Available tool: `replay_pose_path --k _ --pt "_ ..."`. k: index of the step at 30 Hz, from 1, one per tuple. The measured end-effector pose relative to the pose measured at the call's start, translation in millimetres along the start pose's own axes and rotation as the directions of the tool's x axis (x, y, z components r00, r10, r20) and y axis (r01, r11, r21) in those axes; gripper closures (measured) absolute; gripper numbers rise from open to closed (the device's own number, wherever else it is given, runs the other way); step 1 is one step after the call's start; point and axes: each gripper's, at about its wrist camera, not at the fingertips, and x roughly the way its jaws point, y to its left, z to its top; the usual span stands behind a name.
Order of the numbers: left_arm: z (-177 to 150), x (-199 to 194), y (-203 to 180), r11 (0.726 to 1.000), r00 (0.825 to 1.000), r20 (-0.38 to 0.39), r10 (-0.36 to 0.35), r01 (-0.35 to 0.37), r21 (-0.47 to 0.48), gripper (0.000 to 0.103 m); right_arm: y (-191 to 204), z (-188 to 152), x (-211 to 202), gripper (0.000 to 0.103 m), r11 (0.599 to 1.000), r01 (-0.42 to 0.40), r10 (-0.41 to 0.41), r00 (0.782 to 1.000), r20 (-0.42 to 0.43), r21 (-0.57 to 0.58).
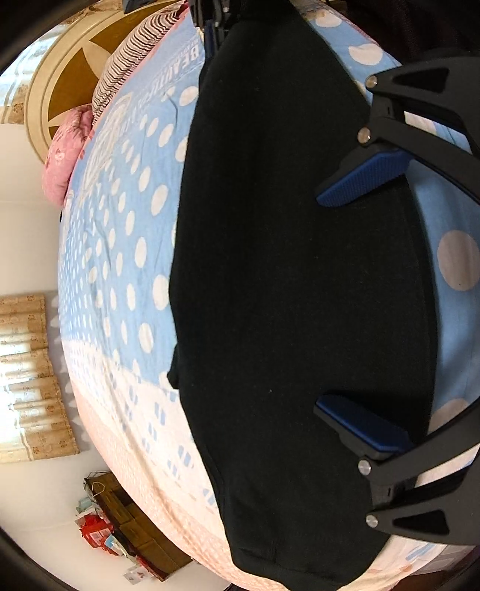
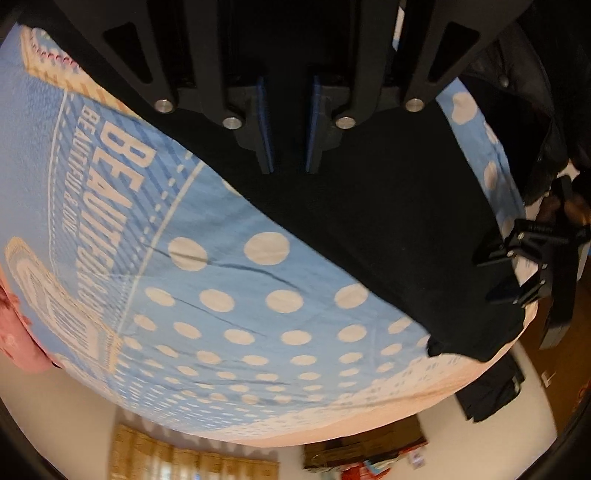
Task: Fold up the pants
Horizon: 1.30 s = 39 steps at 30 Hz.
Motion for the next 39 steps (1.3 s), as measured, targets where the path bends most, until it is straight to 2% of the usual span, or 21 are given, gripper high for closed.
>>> replay_pose_path --k 2,4,7,8,10,13,15,17,18,20,23,25,27,29,30,32,33,34,35,38,39 --pt "1 0 1 1.0 1.0 -0.002 -0.001 0.001 0.0 0.0 4 2 3 0.072 0.999 0.024 -0.024 1.0 -0.015 -0.042" --pt "0 0 1 1.0 1.0 -0.003 -0.002 0.002 0.0 0.0 11 5 9 0.061 0.992 0.084 -0.087 0.996 -0.029 -0.096" --pt "0 0 1 1.0 1.0 -0.004 0.002 -0.002 -0.004 0.0 18 10 15 0.061 0.984 0.11 -0.118 0.992 -0.048 -0.142" --pt "0 0 1 1.0 1.0 -0.005 0.004 -0.004 -0.004 0.0 20 10 15 0.063 0.982 0.109 -0.119 0.991 -0.056 -0.157" --pt "0 0 1 1.0 1.0 -0.006 0.005 -0.005 -0.003 0.0 28 9 14 0.089 0.98 0.089 -0.102 0.993 -0.062 -0.179" --pt "1 0 2 1.0 1.0 -0.007 0.003 -0.003 -0.006 0.0 42 4 13 0.097 0.96 0.163 -0.174 0.984 -0.03 -0.228" --pt "1 0 2 1.0 1.0 -0.007 0.005 -0.005 -0.007 0.0 40 2 9 0.097 0.962 0.213 -0.213 0.977 0.013 -0.169" --pt "1 1 2 1.0 1.0 -0.005 0.005 -0.005 -0.009 0.0 30 3 -3 0.097 0.952 0.298 -0.291 0.952 0.095 -0.071" --pt "1 0 2 1.0 1.0 -0.005 0.005 -0.005 -0.009 0.0 24 2 -10 0.097 0.949 0.316 -0.311 0.941 0.134 -0.016" --pt "1 0 3 1.0 1.0 -0.008 0.002 -0.002 -0.009 0.0 16 0 -13 0.097 0.953 0.295 -0.302 0.94 0.162 0.066" --pt "1 0 4 1.0 1.0 -0.006 0.001 -0.001 -0.009 0.0 23 -6 13 0.097 0.942 0.336 -0.335 0.936 0.113 0.01" --pt "1 0 3 1.0 1.0 -0.007 0.004 -0.004 -0.007 0.0 26 -10 12 0.094 0.926 0.378 -0.368 0.912 0.181 -0.022" --pt "0 0 2 1.0 1.0 -0.007 0.005 -0.005 -0.008 0.0 18 -9 7 0.088 0.933 0.358 -0.356 0.912 0.202 0.029" --pt "0 0 2 1.0 1.0 -0.002 0.006 -0.006 -0.01 0.0 3 -10 -9 0.084 0.949 0.278 -0.308 0.918 0.248 0.148" --pt "0 0 1 1.0 1.0 -0.003 0.007 -0.007 -0.01 0.0 -6 -13 -22 0.084 0.948 0.234 -0.291 0.913 0.285 0.218" --pt "1 0 1 1.0 1.0 -0.004 0.008 -0.008 -0.008 0.0 -27 -24 -57 0.079 0.918 0.159 -0.297 0.883 0.364 0.364" --pt "1 0 2 1.0 1.0 -0.006 0.005 -0.005 -0.006 0.0 -35 -33 -70 0.067 0.9 0.143 -0.311 0.872 0.378 0.412" --pt "1 0 2 1.0 1.0 -0.008 0.001 -0.001 -0.005 0.0 -46 -43 -83 0.059 0.884 0.138 -0.329 0.863 0.383 0.447" --pt "1 0 3 1.0 1.0 -0.011 -0.003 0.003 -0.003 0.0 -57 -54 -95 0.059 0.872 0.15 -0.347 0.86 0.374 0.466" --pt "4 -2 2 1.0 1.0 -0.015 -0.005 0.005 0.001 0.0 -81 -73 -112 0.059 0.835 0.256 -0.416 0.873 0.255 0.487" --pt "5 -3 1 1.0 1.0 -0.012 -0.012 0.012 0.005 0.0 -86 -76 -113 0.059 0.84 0.277 -0.415 0.881 0.225 0.467"
